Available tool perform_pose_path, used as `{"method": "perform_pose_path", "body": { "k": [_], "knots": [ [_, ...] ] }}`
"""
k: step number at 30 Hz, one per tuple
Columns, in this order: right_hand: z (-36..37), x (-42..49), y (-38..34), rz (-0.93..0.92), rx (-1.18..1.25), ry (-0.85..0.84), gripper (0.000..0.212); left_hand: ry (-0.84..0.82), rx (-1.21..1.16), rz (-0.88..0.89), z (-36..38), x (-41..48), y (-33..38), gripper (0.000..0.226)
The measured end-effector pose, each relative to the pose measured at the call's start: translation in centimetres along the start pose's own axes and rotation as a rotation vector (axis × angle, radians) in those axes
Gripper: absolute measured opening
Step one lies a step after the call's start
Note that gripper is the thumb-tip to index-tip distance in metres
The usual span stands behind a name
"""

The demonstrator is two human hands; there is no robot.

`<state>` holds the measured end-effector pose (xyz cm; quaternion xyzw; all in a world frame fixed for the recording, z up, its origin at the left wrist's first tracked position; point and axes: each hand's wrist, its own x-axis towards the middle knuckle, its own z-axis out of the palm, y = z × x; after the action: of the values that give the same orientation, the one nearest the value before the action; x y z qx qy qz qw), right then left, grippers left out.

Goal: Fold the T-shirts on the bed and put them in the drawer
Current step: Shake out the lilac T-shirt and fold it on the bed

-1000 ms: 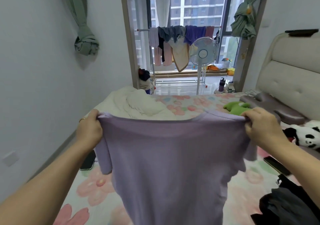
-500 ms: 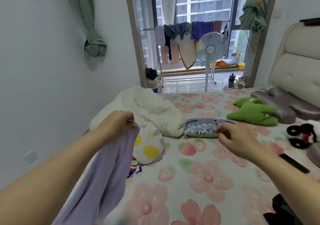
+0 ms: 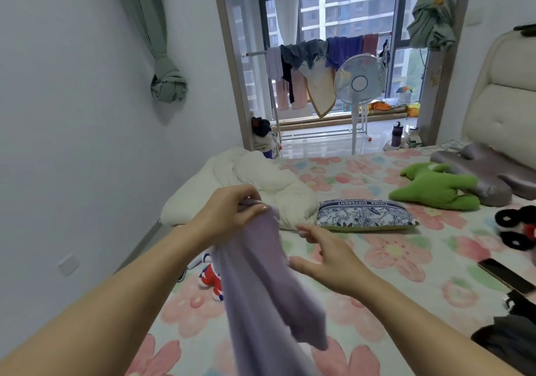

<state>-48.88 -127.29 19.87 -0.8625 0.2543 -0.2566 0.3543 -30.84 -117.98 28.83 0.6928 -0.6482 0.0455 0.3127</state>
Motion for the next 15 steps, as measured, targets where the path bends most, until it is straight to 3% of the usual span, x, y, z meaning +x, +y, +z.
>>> {"method": "perform_pose_path", "body": {
  "k": [2,4,8,10,13,15],
  "knots": [
    [0.1,0.3,-0.4,0.007,0.019,-0.041,0.050,0.044,-0.040,0.030,-0.2,0.2,1.2,0.008],
    [-0.4,0.4,-0.2,0.038,-0.066,-0.023,0.014,0.119,-0.039,0.059,-0.7,0.4,2.0,0.008],
    [-2.2,-0.3,2.7,0.202,-0.327,-0.016,0.031,0.273,0.062,0.133,-2.6,0.1,2.6,0.015],
    [-3.1,-1.2,4.7,0.321,-0.423,-0.017,0.029,0.335,0.118,0.098,-3.6,0.0,2.2,0.004],
    [-4.3,-2.6,7.6,0.475,-0.424,0.038,0.028,0.451,0.154,0.012,-5.1,-0.3,1.0,0.010],
    [-4.8,-3.3,8.9,0.474,-0.337,0.132,0.022,0.449,0.151,-0.024,-5.9,-0.5,0.2,0.008]
  ]
}}
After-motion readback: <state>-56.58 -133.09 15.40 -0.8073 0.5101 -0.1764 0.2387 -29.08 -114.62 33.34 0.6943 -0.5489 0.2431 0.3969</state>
